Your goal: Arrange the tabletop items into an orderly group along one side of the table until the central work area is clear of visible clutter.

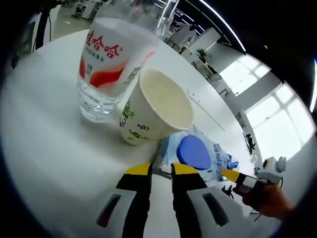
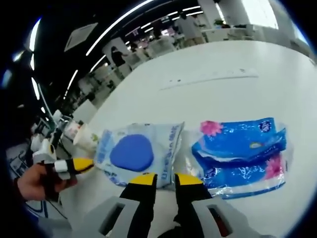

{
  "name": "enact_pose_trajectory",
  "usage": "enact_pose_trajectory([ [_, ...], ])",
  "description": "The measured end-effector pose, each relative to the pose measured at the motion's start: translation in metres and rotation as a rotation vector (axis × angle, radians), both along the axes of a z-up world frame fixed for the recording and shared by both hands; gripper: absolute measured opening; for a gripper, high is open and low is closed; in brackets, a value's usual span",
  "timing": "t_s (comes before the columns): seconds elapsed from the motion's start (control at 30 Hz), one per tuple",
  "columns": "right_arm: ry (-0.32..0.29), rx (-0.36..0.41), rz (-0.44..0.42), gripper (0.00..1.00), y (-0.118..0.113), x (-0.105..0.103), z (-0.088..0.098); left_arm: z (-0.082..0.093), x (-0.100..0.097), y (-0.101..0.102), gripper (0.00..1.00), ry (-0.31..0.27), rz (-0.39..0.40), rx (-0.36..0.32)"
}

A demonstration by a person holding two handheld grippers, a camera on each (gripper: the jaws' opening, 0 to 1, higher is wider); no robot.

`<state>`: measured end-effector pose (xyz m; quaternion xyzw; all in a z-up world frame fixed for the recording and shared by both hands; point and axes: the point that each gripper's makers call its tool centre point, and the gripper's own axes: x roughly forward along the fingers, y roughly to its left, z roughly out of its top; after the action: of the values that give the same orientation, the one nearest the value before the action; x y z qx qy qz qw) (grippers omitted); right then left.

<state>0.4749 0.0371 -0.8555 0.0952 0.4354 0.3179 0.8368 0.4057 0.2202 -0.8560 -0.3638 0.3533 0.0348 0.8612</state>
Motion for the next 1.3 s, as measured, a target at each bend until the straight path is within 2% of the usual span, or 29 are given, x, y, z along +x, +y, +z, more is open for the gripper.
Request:
enact_pose_trajectory([
  [0.07, -0.002, -0.001, -0.004, 0.14, -0.002, 0.009, -0.006, -0.001, -0.004, 0.001, 0.13, 0.003, 0.005, 0.0],
  [0.13, -0.004, -0.002, -0.001, 0.14, -0.004, 0.004, -0.002, 0.0, -0.008, 0.001, 0.13, 0.004, 0.014, -0.006],
  [0.4, -0.012, 0.006, -0.009, 0.14, -0.017, 0.008, -0.004, 0.004, -0.025, -0.01, 0.14, 0.004, 0.001, 0.004],
  [0.47, -0.019, 0.001, -0.014, 0.14, -0.023, 0.003, -0.001, 0.004, -0.032, -0.014, 0.15, 0.008, -0.04, 0.042],
  [0.5, -0.023, -0.001, -0.014, 0.14, -0.028, -0.006, 0.005, 0.005, -0.033, -0.015, 0.15, 0.006, -0.046, 0.048],
  [0.57, -0.026, -0.003, -0.018, 0.14, -0.035, -0.011, 0.007, 0.005, -0.038, -0.016, 0.15, 0.005, -0.054, 0.057],
  [0.67, -0.02, -0.014, -0.042, 0.14, -0.054, -0.021, 0.006, 0.004, -0.043, -0.017, 0.15, 0.005, -0.064, 0.062],
  [0.77, -0.02, -0.021, -0.061, 0.14, -0.071, -0.014, -0.005, 0.004, -0.048, -0.022, 0.15, 0.005, -0.077, 0.067],
  [0.8, -0.02, -0.024, -0.069, 0.14, -0.077, -0.015, -0.007, 0.004, -0.049, -0.024, 0.15, 0.005, -0.083, 0.068],
  [0.87, -0.021, -0.028, -0.076, 0.14, -0.081, -0.035, 0.007, 0.004, -0.049, -0.029, 0.15, 0.003, -0.091, 0.064],
  [0.93, -0.021, -0.035, -0.085, 0.14, -0.091, -0.03, -0.001, 0.005, -0.05, -0.036, 0.15, 0.0, -0.104, 0.064],
  [1.0, -0.021, -0.039, -0.09, 0.14, -0.095, -0.041, 0.006, 0.006, -0.051, -0.046, 0.15, -0.005, -0.123, 0.064],
  [1.07, -0.021, -0.044, -0.097, 0.14, -0.105, -0.028, -0.009, 0.006, -0.052, -0.055, 0.15, -0.009, -0.137, 0.057],
  [1.17, -0.021, -0.048, -0.108, 0.14, -0.11, -0.049, 0.005, 0.005, -0.052, -0.072, 0.15, -0.016, -0.166, 0.048],
  [1.3, -0.014, -0.048, -0.125, 0.14, -0.119, -0.06, 0.008, 0.002, -0.055, -0.094, 0.16, -0.014, -0.214, 0.041],
])
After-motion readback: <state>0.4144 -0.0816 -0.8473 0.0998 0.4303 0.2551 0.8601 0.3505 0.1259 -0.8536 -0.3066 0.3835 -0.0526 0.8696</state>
